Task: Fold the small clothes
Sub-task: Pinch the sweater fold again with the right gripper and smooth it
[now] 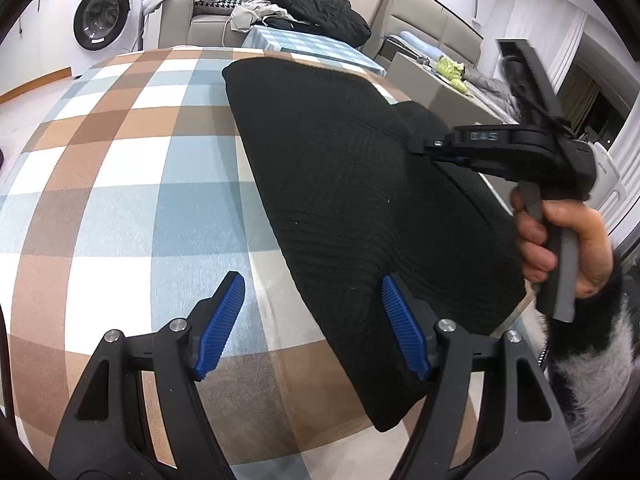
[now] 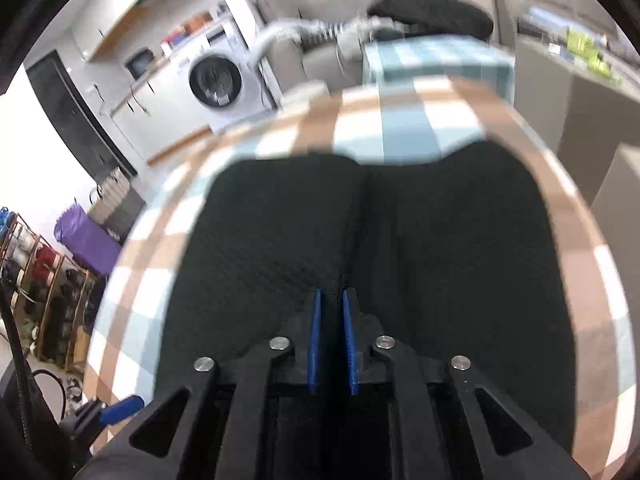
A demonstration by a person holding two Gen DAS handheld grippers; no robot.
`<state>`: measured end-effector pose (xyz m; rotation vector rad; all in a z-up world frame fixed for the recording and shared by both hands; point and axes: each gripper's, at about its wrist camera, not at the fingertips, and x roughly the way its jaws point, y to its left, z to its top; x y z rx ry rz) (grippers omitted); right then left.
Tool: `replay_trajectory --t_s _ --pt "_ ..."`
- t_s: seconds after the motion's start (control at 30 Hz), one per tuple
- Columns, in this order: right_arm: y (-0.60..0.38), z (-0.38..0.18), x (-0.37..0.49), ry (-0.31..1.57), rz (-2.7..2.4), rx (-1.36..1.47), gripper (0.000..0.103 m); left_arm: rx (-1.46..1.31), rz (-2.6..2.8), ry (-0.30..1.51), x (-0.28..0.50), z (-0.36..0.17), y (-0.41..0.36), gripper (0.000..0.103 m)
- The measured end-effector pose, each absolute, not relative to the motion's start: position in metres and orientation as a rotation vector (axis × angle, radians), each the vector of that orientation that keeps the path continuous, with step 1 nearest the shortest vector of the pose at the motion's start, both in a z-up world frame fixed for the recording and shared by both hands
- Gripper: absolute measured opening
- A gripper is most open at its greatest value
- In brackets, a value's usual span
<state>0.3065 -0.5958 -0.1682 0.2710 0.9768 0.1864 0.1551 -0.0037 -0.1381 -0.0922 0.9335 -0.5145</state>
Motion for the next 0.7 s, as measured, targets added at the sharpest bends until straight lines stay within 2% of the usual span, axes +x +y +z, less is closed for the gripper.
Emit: replay_trajectory --t_s 0.13,0.23,0.3,0.33,0.37,0.4,0.5,0.63,0.7 --pt "-0.611 -0.16 0.272 0.973 0.292 0.359 0.025 -0.091 -0.518 0.932 0.153 -0.138 -0.002 0.068" --pt "-0.609 -0.161 0.232 0.99 0.391 0.393 0.042 -0.092 -0.521 0.935 0.152 -0.139 -0.001 0.068" --pt "-0.603 -0.167 0.211 1.009 0.427 0.36 0.043 -0.092 -0.521 0.935 0.152 -0.139 0.0 0.068" --pt "-0.601 -0.169 0.205 1.013 0.435 0.349 0.043 -0.098 -0.524 0.937 0.152 -0.139 0.0 0.068" --pt "-0.598 -0.174 0.203 1.021 0.447 0.33 0.03 -0.103 -0.528 0.938 0.151 -0.139 0.001 0.068" --pt "-0.598 -0.174 0.201 1.014 0.449 0.316 0.005 -0.108 -0.533 0.94 0.151 -0.139 0.001 0.068" --pt "-0.606 -0.16 0.188 0.921 0.449 0.324 0.005 -0.102 -0.534 0.937 0.147 -0.138 0.002 0.068" --pt "-0.611 -0.177 0.197 1.003 0.33 0.276 0.005 -0.068 -0.537 0.95 0.139 -0.141 -0.001 0.068" --pt "-0.611 -0.181 0.197 1.021 0.329 0.293 0.012 -0.026 -0.531 0.941 0.133 -0.141 -0.005 0.068"
